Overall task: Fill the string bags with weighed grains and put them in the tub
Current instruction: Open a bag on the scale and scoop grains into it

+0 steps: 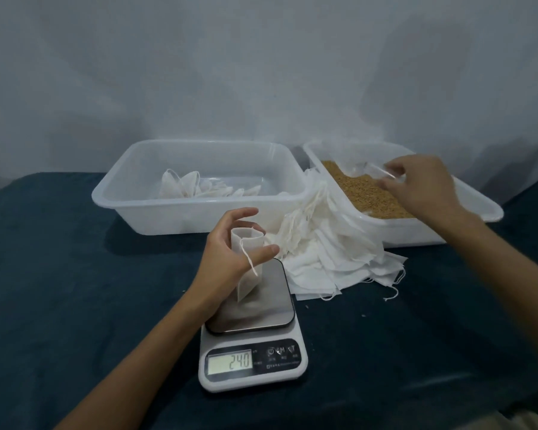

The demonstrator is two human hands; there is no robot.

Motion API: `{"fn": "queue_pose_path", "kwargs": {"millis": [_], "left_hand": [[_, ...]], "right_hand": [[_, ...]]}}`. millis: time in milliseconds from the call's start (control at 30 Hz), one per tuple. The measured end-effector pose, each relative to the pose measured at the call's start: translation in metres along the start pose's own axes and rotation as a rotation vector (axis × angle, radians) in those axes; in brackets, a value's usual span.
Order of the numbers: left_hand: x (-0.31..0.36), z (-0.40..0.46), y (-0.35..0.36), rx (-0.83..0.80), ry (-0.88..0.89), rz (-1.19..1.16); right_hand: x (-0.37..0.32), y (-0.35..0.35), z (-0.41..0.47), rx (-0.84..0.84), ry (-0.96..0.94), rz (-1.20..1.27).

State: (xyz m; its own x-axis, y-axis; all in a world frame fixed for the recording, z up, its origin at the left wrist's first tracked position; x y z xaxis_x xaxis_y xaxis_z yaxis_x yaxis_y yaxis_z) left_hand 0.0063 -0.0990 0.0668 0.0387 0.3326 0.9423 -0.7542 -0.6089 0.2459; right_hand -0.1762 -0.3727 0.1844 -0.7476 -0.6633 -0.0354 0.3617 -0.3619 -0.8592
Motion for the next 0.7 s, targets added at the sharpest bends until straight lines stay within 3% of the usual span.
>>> {"fn": "queue_pose_path", "kwargs": {"millis": [267, 500, 567, 633, 700], "left_hand": [[-0.002, 0.002, 0.001, -0.007, 0.020, -0.011], [-0.007, 0.005, 0.000, -0.009, 0.025, -0.028], [-0.008, 0.005, 0.000, -0.016, 0.027, -0.016], [-0.008, 0.005, 0.000, -0.014, 0.034, -0.002], [-0.007, 0.006, 0.000, -0.013, 0.040, 0.009]], "right_hand": [[0.021, 0.067, 0.001, -0.356, 0.136, -0.186], [0.022, 0.076, -0.004, -0.458, 0.175, -0.211], [0.017, 0.065, -0.006, -0.393, 0.166, -0.316], [-0.001, 0.040, -0.006, -0.159, 0.105, -0.398], [-0.040, 0.011, -0.018, 0.090, -0.019, -0.155]]}}
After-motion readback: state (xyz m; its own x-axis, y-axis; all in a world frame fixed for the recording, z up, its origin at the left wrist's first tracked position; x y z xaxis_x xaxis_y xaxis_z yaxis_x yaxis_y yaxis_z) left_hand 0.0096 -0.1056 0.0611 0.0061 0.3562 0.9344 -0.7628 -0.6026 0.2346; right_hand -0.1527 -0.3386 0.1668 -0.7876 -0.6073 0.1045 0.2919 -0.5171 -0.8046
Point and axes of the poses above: each hand's wrist, its own z-axis towards the middle knuckle, its own y-axis out of the palm, x = y × z, the point moved 10 cm from there along z, towards the middle knuckle, and after that the axes turned 14 degrees about -z, right-handed, at the moved point
